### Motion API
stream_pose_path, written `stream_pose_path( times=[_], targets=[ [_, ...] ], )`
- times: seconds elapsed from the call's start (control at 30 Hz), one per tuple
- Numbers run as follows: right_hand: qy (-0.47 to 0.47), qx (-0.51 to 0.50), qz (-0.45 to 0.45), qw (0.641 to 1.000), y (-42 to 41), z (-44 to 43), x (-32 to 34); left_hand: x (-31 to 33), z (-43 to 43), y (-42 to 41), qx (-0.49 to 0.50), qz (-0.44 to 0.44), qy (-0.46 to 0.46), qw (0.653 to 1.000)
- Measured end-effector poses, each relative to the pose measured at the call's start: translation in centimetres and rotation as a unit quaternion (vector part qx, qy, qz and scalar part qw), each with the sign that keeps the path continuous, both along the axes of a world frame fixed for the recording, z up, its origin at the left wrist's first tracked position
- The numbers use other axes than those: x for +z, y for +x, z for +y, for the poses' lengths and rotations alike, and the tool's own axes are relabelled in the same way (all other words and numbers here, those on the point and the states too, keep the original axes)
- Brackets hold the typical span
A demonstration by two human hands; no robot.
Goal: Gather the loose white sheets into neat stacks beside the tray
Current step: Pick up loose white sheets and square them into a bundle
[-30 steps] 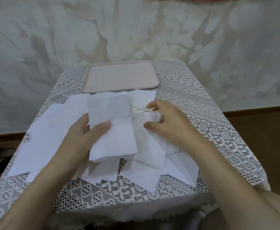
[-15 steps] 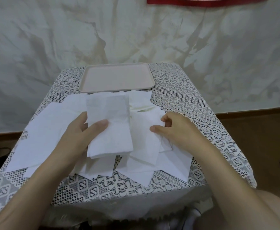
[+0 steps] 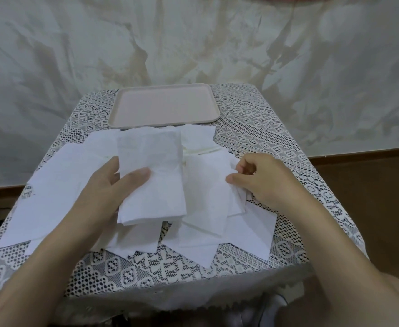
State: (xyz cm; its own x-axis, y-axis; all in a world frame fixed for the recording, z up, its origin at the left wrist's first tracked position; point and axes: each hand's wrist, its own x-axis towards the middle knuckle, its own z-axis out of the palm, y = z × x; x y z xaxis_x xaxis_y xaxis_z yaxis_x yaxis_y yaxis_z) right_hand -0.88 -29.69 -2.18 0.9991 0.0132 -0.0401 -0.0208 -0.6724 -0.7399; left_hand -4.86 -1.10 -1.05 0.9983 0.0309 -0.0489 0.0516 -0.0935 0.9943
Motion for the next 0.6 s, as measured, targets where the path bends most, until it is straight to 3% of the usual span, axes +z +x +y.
stream_pose_path(
  times=[0.1,0.23,0.33,0.47,0.6],
  targets=[
    [0.015,-0.01,-0.02,1.0,-0.2,-0.2,-0.1,-0.1,0.0,0.0,-0.003,-0.001,-0.002,1.0],
    [0.117,-0.042,-0.056,0.991,0.2,0.1,0.0,0.0,0.0,-0.2,-0.006,0.004,-0.006,1.0],
    [0.183,-0.015,-0.005,0.983,0.2,1.0,-0.1,-0.1,0.1,-0.2,-0.002,0.005,0.003,1.0],
    [0.11,0.055,0.04,0.992,0.1,1.5,-0.9,0.1,0.0,-0.2,-0.002,0.01,-0.014,1.0],
    [0.092,0.03,0.021,0.995,0.8,0.6,-1.0,-0.3,0.5,0.0,-0.001,0.034,-0.027,0.999]
  ],
)
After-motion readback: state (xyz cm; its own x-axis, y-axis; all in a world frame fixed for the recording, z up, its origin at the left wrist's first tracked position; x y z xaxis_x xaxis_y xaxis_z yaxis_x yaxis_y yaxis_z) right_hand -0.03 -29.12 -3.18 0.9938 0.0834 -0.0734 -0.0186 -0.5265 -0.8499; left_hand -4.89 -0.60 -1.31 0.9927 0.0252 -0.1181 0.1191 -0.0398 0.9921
